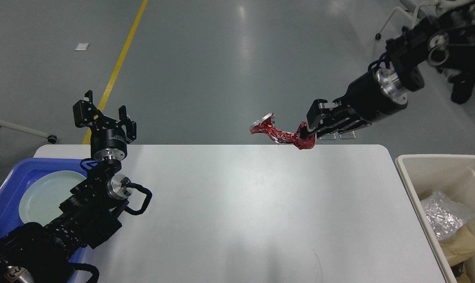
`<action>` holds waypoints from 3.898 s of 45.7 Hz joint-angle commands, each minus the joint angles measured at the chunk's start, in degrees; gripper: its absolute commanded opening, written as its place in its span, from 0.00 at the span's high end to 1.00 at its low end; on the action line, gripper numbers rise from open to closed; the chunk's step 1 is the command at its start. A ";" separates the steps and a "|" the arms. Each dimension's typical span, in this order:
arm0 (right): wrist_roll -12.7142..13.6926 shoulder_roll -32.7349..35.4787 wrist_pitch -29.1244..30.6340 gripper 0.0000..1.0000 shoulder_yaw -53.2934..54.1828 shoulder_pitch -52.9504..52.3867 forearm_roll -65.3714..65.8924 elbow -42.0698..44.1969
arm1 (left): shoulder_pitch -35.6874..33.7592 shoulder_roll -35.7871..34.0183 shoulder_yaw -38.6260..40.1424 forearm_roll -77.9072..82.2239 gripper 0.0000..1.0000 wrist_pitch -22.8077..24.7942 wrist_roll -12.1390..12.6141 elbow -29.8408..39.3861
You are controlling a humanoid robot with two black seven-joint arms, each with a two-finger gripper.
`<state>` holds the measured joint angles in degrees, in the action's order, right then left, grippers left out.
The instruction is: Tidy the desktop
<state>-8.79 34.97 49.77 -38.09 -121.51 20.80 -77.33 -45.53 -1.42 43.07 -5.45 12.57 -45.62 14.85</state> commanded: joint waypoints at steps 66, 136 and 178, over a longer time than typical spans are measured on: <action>0.97 -3.68 -31.32 0.00 -28.27 53.84 25.00 53.33 | 0.00 0.01 0.00 0.00 0.00 0.00 0.00 0.00; 1.15 -35.05 -48.81 0.00 62.86 51.02 -31.61 64.85 | 0.00 0.01 0.00 0.00 0.00 0.00 0.00 0.00; 1.15 -43.75 -48.46 0.00 78.34 53.57 -35.82 64.67 | 0.00 0.01 0.00 0.00 0.00 0.00 0.00 0.00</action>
<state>-7.65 -8.57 1.34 39.76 -68.04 -14.90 -12.64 -45.53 -1.43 43.07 -5.45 12.57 -45.62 14.85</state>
